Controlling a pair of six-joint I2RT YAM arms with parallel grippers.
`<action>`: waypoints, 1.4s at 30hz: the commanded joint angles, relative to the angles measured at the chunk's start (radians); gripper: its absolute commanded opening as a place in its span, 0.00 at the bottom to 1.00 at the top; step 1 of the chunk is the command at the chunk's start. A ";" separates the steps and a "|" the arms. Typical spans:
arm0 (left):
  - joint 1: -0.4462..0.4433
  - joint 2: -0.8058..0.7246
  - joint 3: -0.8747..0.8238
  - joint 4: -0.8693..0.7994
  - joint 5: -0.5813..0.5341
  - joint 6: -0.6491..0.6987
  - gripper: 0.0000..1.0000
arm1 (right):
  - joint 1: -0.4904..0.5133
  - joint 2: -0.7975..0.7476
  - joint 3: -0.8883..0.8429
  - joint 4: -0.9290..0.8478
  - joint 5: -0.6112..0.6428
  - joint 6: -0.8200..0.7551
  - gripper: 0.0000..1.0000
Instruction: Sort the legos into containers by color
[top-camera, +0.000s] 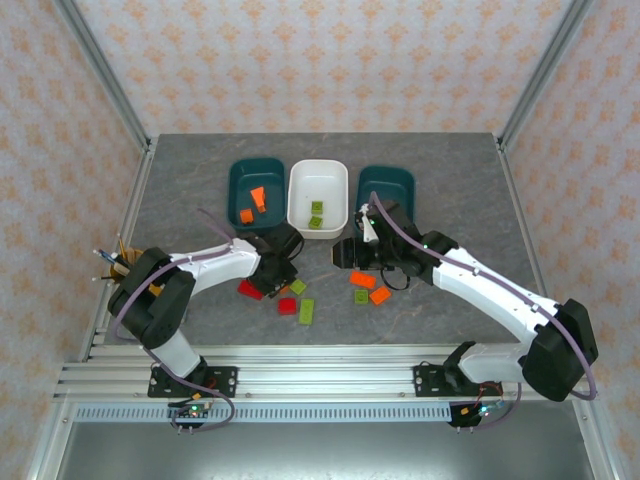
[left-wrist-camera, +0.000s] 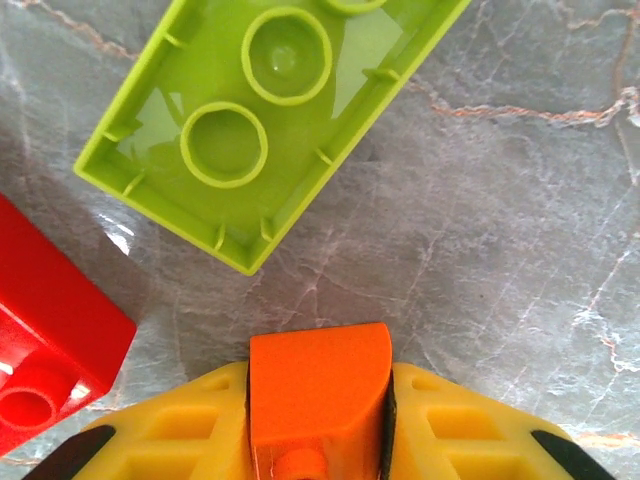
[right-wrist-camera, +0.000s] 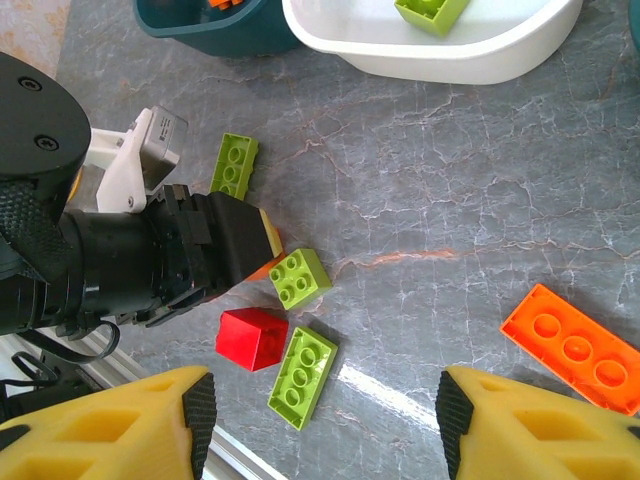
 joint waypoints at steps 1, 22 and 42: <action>-0.007 -0.016 0.042 -0.091 -0.102 0.044 0.26 | 0.004 -0.012 0.018 0.008 0.024 0.008 0.62; 0.290 0.258 0.780 -0.408 -0.153 0.531 0.26 | -0.008 0.209 0.350 0.064 0.048 0.131 0.66; 0.318 0.513 0.861 -0.428 -0.165 0.618 0.41 | -0.016 0.281 0.371 0.041 0.046 0.181 0.70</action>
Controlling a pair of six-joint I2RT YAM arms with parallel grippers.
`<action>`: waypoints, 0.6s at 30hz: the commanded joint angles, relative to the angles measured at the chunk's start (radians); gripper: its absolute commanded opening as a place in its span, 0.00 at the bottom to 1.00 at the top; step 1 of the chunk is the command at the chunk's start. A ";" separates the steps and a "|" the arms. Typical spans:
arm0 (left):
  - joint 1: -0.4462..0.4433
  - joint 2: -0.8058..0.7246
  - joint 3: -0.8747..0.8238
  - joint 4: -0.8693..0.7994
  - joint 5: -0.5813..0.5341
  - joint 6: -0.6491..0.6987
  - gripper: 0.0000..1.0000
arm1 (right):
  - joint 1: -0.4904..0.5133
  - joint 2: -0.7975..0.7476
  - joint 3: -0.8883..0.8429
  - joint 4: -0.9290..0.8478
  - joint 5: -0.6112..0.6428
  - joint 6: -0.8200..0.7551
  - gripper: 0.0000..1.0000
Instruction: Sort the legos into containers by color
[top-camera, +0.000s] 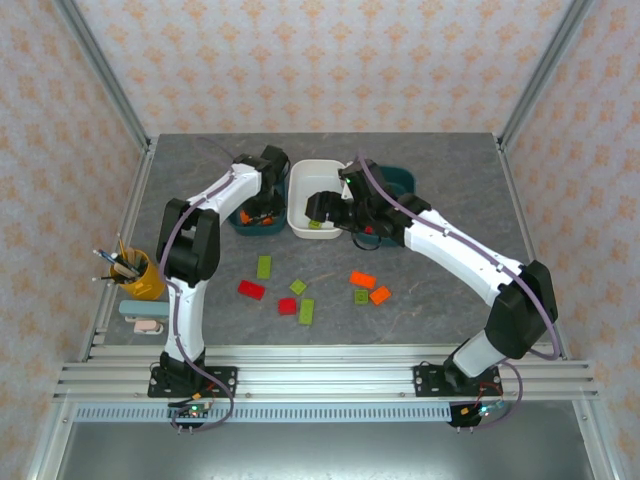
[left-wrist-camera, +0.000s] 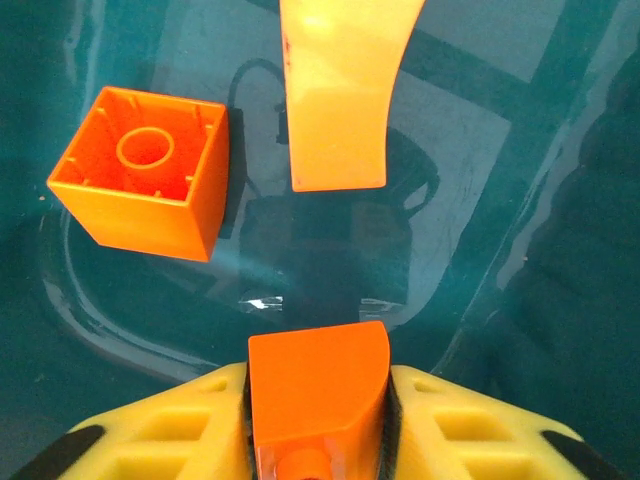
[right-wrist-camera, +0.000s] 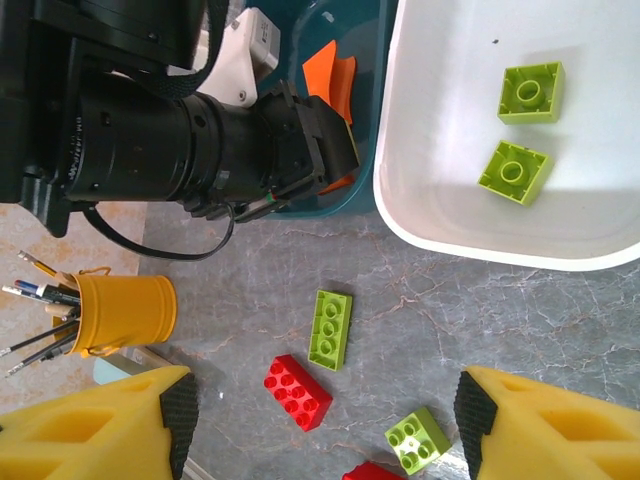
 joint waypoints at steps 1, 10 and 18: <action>0.008 0.000 0.024 -0.044 -0.042 0.029 0.43 | -0.003 -0.004 0.016 -0.024 0.018 -0.006 0.70; 0.008 -0.133 0.030 -0.073 -0.045 0.019 0.59 | 0.028 0.010 0.036 -0.144 0.082 -0.089 0.70; -0.004 -0.535 -0.216 -0.055 -0.082 -0.006 0.70 | 0.205 0.149 0.103 -0.199 0.212 -0.092 0.66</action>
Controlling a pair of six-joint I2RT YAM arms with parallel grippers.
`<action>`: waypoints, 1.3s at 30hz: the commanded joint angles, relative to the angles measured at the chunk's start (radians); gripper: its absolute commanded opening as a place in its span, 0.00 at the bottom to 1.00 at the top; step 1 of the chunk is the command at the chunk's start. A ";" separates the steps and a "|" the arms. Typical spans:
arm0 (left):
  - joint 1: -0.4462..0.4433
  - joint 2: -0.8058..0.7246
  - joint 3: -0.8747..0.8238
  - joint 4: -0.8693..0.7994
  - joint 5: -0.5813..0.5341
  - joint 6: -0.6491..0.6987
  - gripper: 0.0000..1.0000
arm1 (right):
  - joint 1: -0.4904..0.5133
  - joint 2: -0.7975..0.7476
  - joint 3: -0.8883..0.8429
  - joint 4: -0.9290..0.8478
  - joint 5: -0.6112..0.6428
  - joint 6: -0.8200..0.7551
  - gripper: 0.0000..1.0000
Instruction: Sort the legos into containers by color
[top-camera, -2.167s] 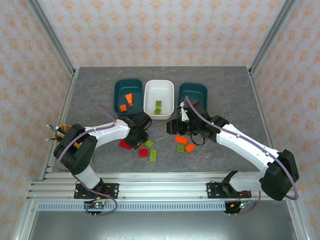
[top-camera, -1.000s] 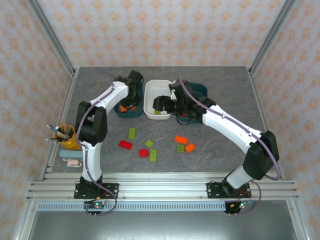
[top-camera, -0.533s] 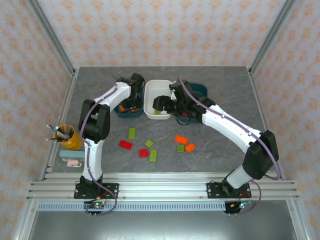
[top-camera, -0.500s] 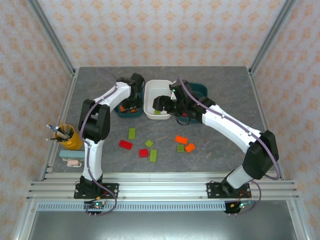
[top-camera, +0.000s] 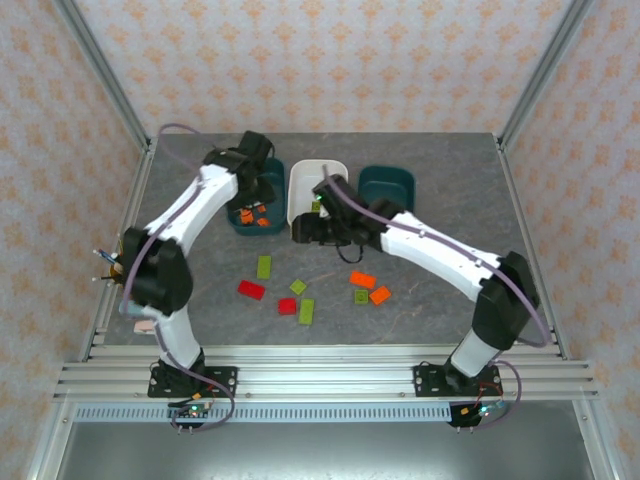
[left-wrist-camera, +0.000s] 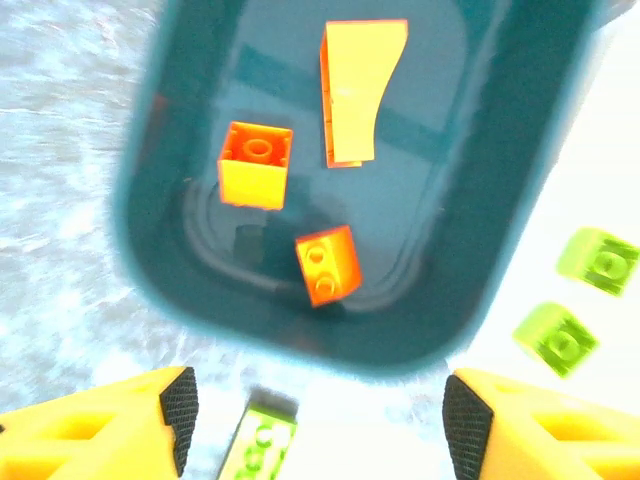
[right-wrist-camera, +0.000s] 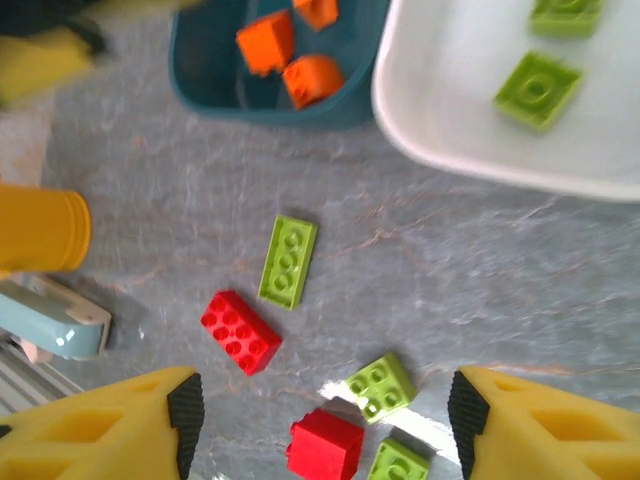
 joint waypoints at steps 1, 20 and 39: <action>-0.007 -0.184 -0.120 -0.024 -0.041 -0.010 0.70 | 0.046 0.028 0.003 -0.052 0.118 0.015 0.65; -0.447 -0.603 -0.636 0.142 0.061 -0.114 0.71 | 0.029 -0.087 -0.357 -0.285 0.161 0.229 0.63; -0.459 -0.587 -0.607 0.159 0.047 -0.130 0.71 | 0.000 0.010 -0.369 -0.235 0.147 0.227 0.52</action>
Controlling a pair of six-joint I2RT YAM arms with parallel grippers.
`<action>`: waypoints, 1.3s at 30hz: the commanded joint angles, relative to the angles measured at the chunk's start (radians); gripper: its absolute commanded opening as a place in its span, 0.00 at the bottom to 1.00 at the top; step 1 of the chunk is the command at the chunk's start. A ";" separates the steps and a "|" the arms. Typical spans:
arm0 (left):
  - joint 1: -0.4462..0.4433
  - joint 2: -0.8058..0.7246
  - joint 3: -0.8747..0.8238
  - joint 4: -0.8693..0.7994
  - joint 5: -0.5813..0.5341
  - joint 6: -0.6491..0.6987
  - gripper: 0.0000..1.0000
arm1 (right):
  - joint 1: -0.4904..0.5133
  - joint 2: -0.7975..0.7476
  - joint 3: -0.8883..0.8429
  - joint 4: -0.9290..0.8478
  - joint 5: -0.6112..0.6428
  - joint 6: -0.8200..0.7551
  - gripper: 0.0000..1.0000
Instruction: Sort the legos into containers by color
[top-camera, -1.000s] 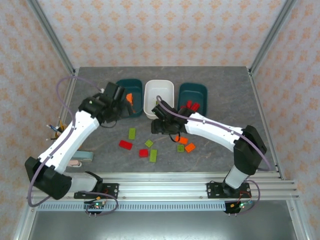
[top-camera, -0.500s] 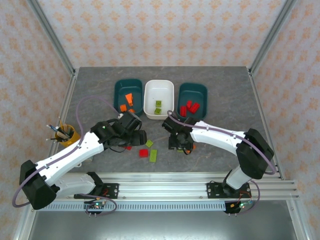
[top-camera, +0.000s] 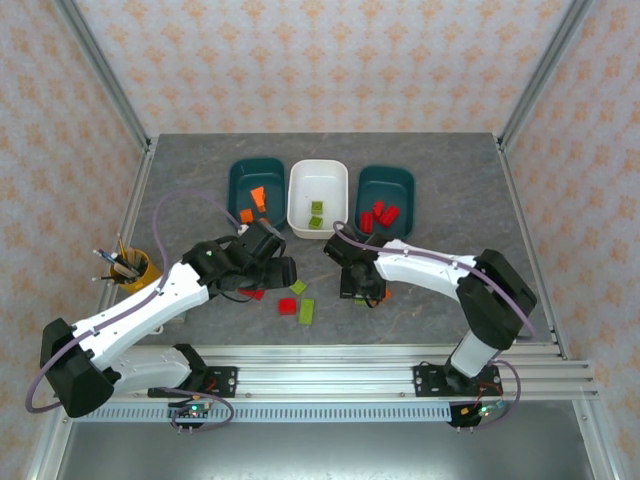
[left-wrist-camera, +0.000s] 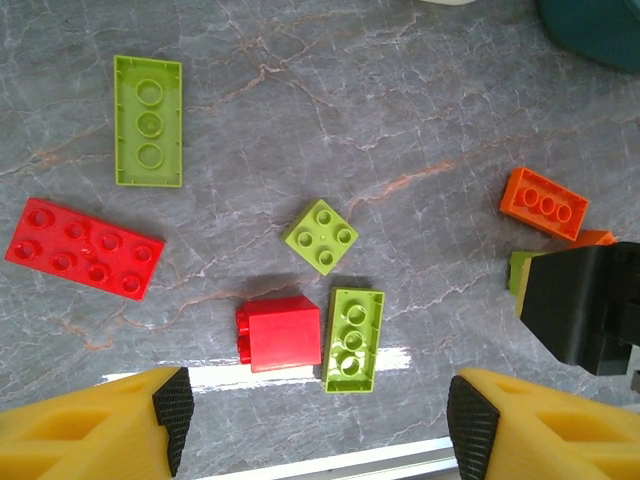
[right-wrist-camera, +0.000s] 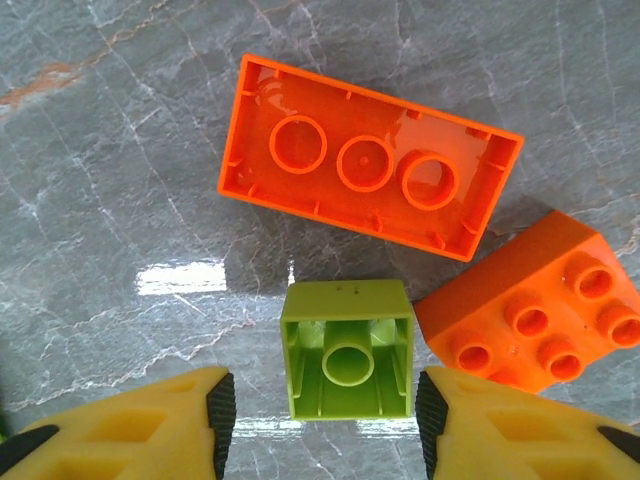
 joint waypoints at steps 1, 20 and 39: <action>-0.011 -0.005 0.014 0.017 -0.033 -0.022 0.71 | -0.004 0.027 -0.005 -0.005 0.012 0.004 0.51; -0.018 -0.031 -0.006 0.064 -0.024 -0.040 0.71 | -0.005 0.115 0.045 0.004 0.018 -0.028 0.33; 0.197 -0.008 0.206 0.007 0.003 -0.035 0.85 | -0.108 0.333 0.714 -0.184 0.132 -0.239 0.26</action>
